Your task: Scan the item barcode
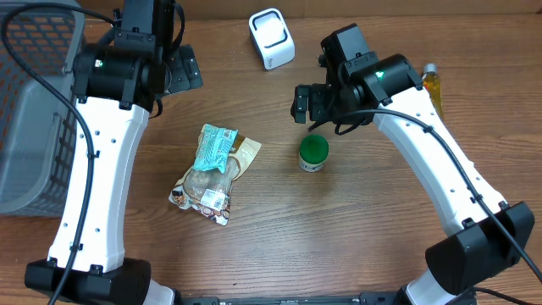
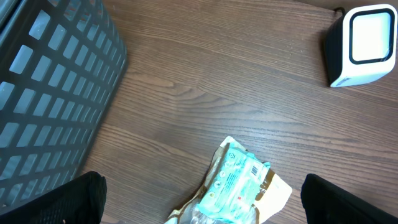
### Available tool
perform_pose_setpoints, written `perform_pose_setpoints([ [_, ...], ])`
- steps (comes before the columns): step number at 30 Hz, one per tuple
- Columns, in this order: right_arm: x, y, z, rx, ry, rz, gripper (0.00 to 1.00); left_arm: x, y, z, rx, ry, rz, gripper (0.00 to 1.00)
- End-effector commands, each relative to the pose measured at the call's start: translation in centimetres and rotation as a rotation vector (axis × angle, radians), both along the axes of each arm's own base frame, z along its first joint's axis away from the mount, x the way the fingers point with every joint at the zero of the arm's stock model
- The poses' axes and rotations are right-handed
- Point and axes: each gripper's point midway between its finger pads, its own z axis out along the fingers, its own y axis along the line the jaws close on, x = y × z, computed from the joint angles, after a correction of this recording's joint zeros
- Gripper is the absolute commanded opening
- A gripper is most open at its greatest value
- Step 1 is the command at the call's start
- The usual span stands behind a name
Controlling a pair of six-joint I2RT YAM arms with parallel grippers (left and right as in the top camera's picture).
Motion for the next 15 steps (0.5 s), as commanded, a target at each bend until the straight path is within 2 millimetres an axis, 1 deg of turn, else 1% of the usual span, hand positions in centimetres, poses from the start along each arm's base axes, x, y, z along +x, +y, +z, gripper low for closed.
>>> perform_pose_setpoints([
  [1,-0.2,-0.2,-0.1,-0.007,0.006,-0.006,1.0,-0.3,0.2,1.6,0.012,-0.041,-0.005,1.0],
  [4,-0.6,-0.4,-0.5,-0.016,0.026,-0.006,1.0,-0.3,0.2,1.6,0.012,-0.041,-0.005,1.0],
  [11,-1.8,-0.9,-2.3,-0.043,0.086,-0.006,1.0,-0.3,0.2,1.6,0.012,-0.042,-0.005,1.0],
  [15,-2.1,-1.1,-3.1,-0.049,0.101,-0.006,1.0,-0.3,0.2,1.6,0.012,-0.041,-0.005,0.99],
])
